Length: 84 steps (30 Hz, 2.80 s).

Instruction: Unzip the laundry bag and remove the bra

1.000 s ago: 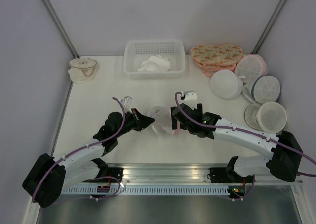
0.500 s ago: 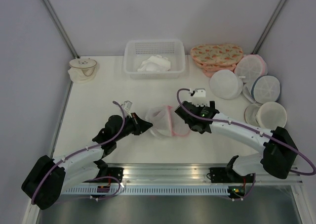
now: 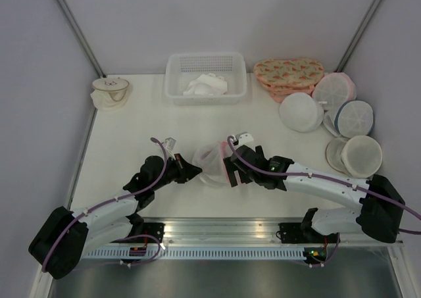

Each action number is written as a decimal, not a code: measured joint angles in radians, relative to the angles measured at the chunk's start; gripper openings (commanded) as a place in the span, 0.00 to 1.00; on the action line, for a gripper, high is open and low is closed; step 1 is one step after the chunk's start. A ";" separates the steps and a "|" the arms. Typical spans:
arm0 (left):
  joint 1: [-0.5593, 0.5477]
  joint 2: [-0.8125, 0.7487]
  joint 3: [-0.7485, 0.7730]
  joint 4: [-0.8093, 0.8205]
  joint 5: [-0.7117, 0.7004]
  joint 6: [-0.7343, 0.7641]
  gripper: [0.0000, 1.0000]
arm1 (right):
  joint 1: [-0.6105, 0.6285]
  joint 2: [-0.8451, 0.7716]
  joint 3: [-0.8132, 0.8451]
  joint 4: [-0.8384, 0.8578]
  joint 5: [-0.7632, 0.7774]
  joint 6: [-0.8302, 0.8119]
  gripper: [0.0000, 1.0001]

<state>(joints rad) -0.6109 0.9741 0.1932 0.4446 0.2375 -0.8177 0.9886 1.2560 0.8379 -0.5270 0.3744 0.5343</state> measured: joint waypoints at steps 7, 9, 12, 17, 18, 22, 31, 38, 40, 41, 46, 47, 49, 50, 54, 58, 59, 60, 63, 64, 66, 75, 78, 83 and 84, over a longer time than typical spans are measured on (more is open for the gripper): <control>0.000 0.002 0.000 0.000 0.000 0.000 0.02 | 0.022 0.066 -0.022 0.064 -0.060 -0.026 0.98; 0.000 0.002 0.000 0.000 0.001 0.000 0.02 | 0.022 0.081 -0.021 0.092 -0.073 -0.034 0.98; 0.000 0.002 0.000 0.001 0.001 0.000 0.02 | 0.022 0.121 -0.005 0.118 -0.085 -0.041 0.98; 0.000 0.002 0.000 0.002 0.001 0.000 0.02 | 0.023 0.224 0.061 0.111 0.003 -0.032 0.98; 0.000 0.002 0.000 0.003 0.002 0.000 0.02 | 0.025 0.247 0.079 0.094 0.048 -0.022 0.98; 0.000 -0.003 0.000 0.002 0.002 0.000 0.02 | 0.016 0.280 0.123 0.012 0.216 0.034 0.98; 0.000 -0.017 -0.021 0.003 0.013 0.006 0.02 | -0.164 0.185 0.174 -0.119 0.459 0.058 0.98; 0.000 0.049 -0.023 0.027 0.089 0.029 0.02 | -0.317 0.257 0.266 -0.029 0.432 -0.043 0.98; 0.000 0.089 -0.021 0.043 0.121 0.042 0.02 | -0.330 0.310 0.294 0.002 0.408 -0.062 0.98; 0.000 0.111 -0.019 0.048 0.137 0.047 0.02 | -0.334 0.336 0.308 0.016 0.398 -0.069 0.98; 0.000 0.195 -0.019 0.079 0.190 0.061 0.02 | -0.341 0.373 0.314 0.067 0.301 -0.089 0.98; 0.000 0.206 -0.018 0.083 0.192 0.065 0.02 | -0.341 0.357 0.302 0.092 0.269 -0.092 0.98; 0.000 0.229 -0.015 0.079 0.190 0.073 0.02 | -0.341 0.300 0.259 0.135 0.180 -0.098 0.92; 0.000 0.251 -0.009 0.074 0.188 0.080 0.02 | -0.341 0.263 0.231 0.157 0.130 -0.100 0.87; 0.000 0.316 0.007 0.072 0.181 0.084 0.02 | -0.341 0.139 0.159 0.211 -0.063 -0.098 0.71; 0.000 0.374 0.025 0.077 0.174 0.084 0.02 | -0.330 0.090 0.107 0.282 -0.229 -0.087 0.53; 0.000 0.385 0.027 0.082 0.174 0.084 0.02 | -0.327 0.088 0.095 0.293 -0.268 -0.084 0.49; 0.000 0.392 0.029 0.087 0.173 0.083 0.02 | -0.320 0.088 0.082 0.305 -0.298 -0.079 0.47; 0.000 0.401 0.033 0.097 0.174 0.083 0.02 | -0.298 0.088 0.055 0.321 -0.362 -0.069 0.47; 0.000 0.401 0.035 0.098 0.174 0.083 0.02 | -0.287 0.089 0.050 0.326 -0.377 -0.068 0.47; 0.000 0.399 0.043 0.100 0.174 0.082 0.02 | -0.260 0.092 0.047 0.335 -0.398 -0.066 0.47; 0.000 0.325 0.079 0.084 0.174 0.083 0.02 | -0.190 0.170 0.049 0.345 -0.368 -0.060 0.47; 0.000 0.315 0.079 0.079 0.174 0.083 0.02 | -0.187 0.209 0.055 0.317 -0.288 -0.063 0.47; 0.000 0.315 0.079 0.072 0.173 0.083 0.02 | -0.188 0.228 0.055 0.294 -0.185 -0.076 0.47; 0.000 0.315 0.079 0.073 0.173 0.083 0.02 | -0.188 0.232 0.056 0.295 -0.176 -0.079 0.47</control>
<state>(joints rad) -0.6109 1.2892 0.2722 0.5175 0.4103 -0.7345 0.8001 1.4876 0.8940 -0.2321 0.1986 0.4557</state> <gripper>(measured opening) 0.026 0.470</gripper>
